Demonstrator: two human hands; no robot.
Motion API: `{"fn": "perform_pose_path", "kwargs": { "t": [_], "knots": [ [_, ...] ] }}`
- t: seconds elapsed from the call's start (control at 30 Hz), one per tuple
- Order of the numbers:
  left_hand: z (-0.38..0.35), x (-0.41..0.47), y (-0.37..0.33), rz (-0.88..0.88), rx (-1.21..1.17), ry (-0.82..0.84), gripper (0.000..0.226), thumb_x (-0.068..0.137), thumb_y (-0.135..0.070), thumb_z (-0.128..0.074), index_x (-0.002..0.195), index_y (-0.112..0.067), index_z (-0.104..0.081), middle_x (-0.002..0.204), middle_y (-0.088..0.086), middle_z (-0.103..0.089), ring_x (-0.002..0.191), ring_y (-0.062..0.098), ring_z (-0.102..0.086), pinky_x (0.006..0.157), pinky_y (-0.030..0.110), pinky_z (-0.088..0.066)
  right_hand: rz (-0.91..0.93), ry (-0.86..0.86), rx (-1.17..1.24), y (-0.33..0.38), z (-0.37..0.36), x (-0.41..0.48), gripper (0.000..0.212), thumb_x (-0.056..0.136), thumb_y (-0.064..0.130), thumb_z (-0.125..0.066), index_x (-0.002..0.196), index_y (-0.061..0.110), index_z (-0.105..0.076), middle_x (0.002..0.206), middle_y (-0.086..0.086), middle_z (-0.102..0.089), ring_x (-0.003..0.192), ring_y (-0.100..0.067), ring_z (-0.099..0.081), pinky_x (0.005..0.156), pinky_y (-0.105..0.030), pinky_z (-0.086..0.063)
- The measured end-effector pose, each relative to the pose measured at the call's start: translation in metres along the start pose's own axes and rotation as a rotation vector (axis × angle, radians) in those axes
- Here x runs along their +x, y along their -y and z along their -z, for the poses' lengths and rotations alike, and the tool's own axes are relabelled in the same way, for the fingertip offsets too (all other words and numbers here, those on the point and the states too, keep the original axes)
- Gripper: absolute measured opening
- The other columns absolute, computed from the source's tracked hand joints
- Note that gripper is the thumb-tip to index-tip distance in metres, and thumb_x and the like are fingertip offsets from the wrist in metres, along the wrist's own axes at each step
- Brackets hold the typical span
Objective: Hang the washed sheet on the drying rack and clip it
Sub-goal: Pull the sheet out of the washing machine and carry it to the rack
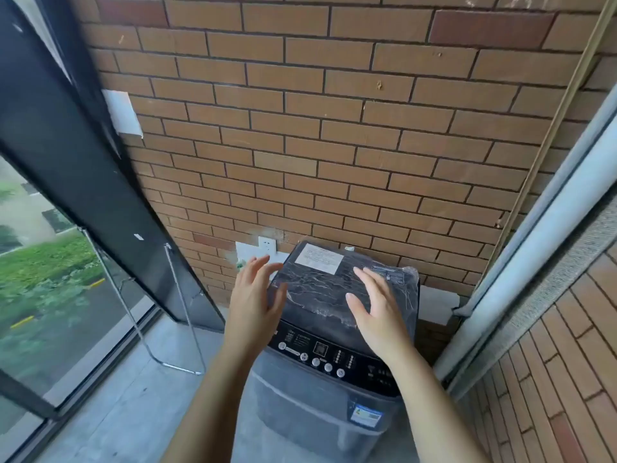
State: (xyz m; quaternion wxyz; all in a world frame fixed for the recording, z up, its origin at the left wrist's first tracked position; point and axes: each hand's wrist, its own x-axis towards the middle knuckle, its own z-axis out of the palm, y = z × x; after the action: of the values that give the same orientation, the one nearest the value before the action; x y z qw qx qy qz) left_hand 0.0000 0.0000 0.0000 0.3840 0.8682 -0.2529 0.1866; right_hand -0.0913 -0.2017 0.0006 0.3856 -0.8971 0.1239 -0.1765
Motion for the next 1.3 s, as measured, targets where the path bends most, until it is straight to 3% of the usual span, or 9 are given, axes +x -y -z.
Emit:
{"fn": "perform_pose_path", "kwargs": {
  "t": [0.2,0.33,0.57,0.7,0.87,1.03,1.2,1.3],
  "knots": [
    [-0.085,0.029,0.02,0.104,0.027,0.202,0.029,0.091,-0.015,-0.058,0.12,-0.012,-0.06,0.129,0.003,-0.054,0.125,0.019,-0.043,0.102,0.02,-0.026,-0.12,0.229,-0.051,-0.069,-0.013,0.06,0.051,0.098,0.035,-0.045,0.146,0.029,-0.03,0.151,0.012,-0.024,0.139,-0.01,-0.024,0.112,-0.033,-0.024],
    [-0.126,0.027,0.046,0.154,0.072,0.38,0.028,0.092,-0.016,-0.057,0.119,-0.014,-0.061,0.128,0.001,-0.054,0.123,0.019,-0.045,0.105,0.032,-0.037,-0.198,0.379,-0.1,-0.104,-0.035,0.085,0.05,0.097,0.039,-0.043,0.145,0.032,-0.03,0.15,0.011,-0.027,0.136,-0.013,-0.033,0.108,-0.037,-0.032],
    [-0.174,0.034,0.082,0.14,0.188,0.668,0.031,0.093,-0.02,-0.049,0.123,-0.021,-0.058,0.129,-0.002,-0.054,0.123,0.018,-0.046,0.102,0.035,-0.041,-0.396,0.572,-0.079,-0.141,-0.075,0.104,0.05,0.096,0.034,-0.047,0.145,0.027,-0.034,0.149,0.002,-0.035,0.132,-0.019,-0.04,0.108,-0.034,-0.033],
    [-0.202,0.042,0.101,0.111,0.225,0.864,0.037,0.094,-0.023,-0.044,0.13,-0.025,-0.053,0.135,-0.004,-0.051,0.128,0.018,-0.042,0.107,0.039,-0.035,-0.507,0.649,-0.097,-0.153,-0.091,0.111,0.05,0.095,0.033,-0.047,0.143,0.026,-0.036,0.138,0.0,-0.049,0.12,-0.018,-0.049,0.101,-0.033,-0.04],
    [-0.223,0.051,0.118,0.005,0.242,1.008,0.043,0.094,-0.022,-0.043,0.136,-0.027,-0.047,0.143,-0.005,-0.045,0.136,0.016,-0.032,0.112,0.04,-0.026,-0.598,0.713,-0.186,-0.16,-0.104,0.12,0.045,0.091,0.04,-0.043,0.136,0.032,-0.044,0.134,0.006,-0.055,0.12,-0.022,-0.051,0.105,-0.039,-0.037],
    [-0.22,0.053,0.132,-0.162,0.32,1.06,0.054,0.09,-0.029,-0.052,0.142,-0.03,-0.037,0.149,-0.007,-0.036,0.141,0.016,-0.023,0.117,0.048,-0.015,-0.63,0.675,-0.17,-0.155,-0.101,0.125,0.04,0.091,0.037,-0.046,0.129,0.026,-0.053,0.128,0.005,-0.06,0.112,-0.016,-0.056,0.099,-0.035,-0.044],
    [-0.211,0.057,0.137,-0.396,0.311,0.894,0.068,0.074,-0.037,-0.073,0.134,-0.029,-0.043,0.134,-0.005,-0.05,0.127,0.021,-0.045,0.111,0.05,-0.025,-0.574,0.605,-0.168,-0.139,-0.081,0.133,0.037,0.091,0.034,-0.051,0.126,0.025,-0.055,0.124,0.004,-0.062,0.109,-0.013,-0.058,0.096,-0.03,-0.045],
    [-0.207,0.072,0.129,-0.441,0.285,0.783,0.063,0.072,-0.035,-0.075,0.127,-0.03,-0.046,0.124,-0.006,-0.055,0.119,0.02,-0.052,0.108,0.052,-0.029,-0.525,0.573,-0.183,-0.124,-0.064,0.138,0.041,0.087,0.038,-0.059,0.127,0.029,-0.053,0.125,0.005,-0.06,0.113,-0.013,-0.055,0.097,-0.032,-0.044]
  ]
}}
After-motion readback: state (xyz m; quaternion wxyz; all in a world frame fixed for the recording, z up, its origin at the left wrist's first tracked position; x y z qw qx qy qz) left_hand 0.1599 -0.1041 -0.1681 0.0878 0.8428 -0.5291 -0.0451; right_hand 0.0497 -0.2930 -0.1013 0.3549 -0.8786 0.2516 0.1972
